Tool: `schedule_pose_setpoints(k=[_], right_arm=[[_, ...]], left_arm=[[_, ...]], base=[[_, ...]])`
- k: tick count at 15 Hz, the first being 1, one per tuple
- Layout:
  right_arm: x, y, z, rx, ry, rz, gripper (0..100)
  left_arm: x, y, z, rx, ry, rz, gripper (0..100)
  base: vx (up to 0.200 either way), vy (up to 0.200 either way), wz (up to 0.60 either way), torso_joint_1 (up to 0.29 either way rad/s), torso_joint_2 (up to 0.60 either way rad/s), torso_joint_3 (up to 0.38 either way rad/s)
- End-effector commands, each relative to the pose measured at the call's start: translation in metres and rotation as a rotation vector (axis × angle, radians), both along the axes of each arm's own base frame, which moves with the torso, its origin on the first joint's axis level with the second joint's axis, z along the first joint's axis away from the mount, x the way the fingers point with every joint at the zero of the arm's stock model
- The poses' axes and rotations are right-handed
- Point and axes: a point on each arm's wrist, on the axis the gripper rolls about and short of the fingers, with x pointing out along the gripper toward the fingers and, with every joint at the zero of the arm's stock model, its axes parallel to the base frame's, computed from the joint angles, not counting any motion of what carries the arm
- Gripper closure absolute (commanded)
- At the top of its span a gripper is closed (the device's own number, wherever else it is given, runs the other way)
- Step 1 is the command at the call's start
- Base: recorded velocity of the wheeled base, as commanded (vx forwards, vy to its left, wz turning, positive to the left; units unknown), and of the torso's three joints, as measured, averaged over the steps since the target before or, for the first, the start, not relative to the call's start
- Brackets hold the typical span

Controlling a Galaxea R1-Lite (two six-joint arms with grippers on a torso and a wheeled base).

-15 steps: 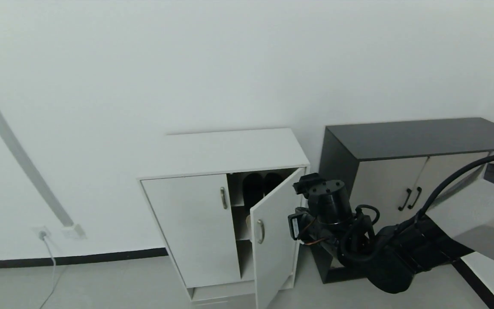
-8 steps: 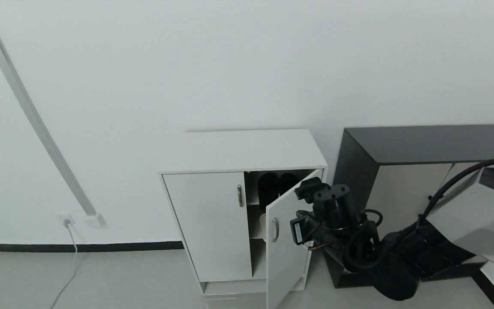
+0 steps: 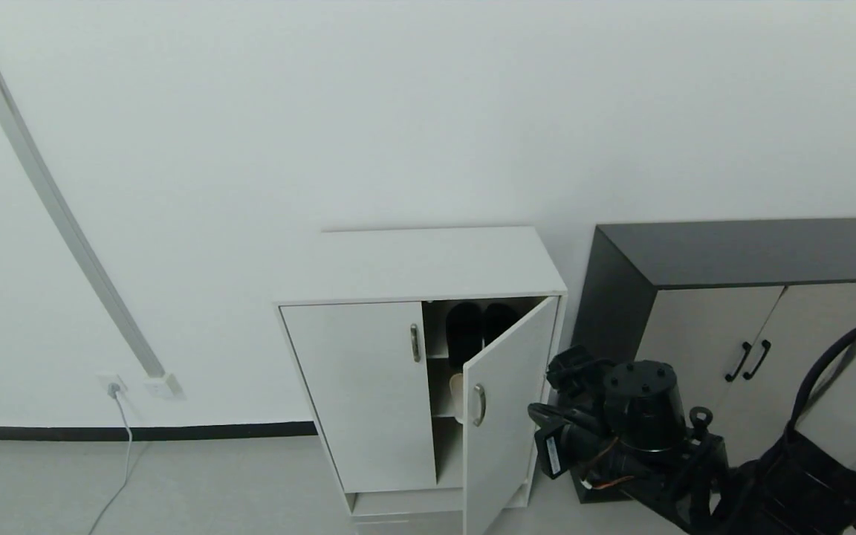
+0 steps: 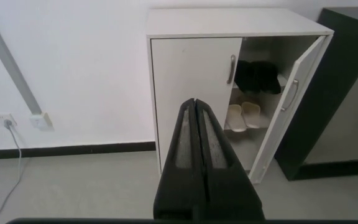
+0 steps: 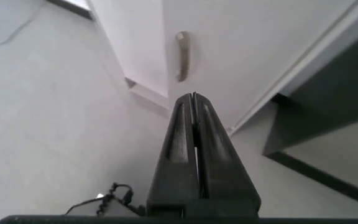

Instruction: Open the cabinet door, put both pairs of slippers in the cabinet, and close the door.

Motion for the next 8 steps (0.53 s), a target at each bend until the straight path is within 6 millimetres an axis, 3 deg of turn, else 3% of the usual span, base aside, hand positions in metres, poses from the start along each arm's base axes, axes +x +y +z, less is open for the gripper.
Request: schedule_pose_setpoints(k=[1,6,8], right_arm=[[-0.006,-0.004,-0.005,-0.011,0.014,0.004,100],[-0.019,-0.011,-0.013,-0.013,0.017,0.018,100],[-0.022,-0.012,-0.017,-0.017,0.021,0.023,100]], left_arm=[[0.0,0.0,0.0,-0.001,0.0,0.001,100],[0.0,0.0,0.0,-0.001,0.0,0.001,100],[0.0,0.0,0.0,-0.002,0.0,0.001,100]], base=[[0.2,0.0,0.0,-0.007,0.0,0.007],[0.2,0.0,0.0,0.005,0.0,0.004],[0.0,0.0,0.0,0.0,0.0,0.0]])
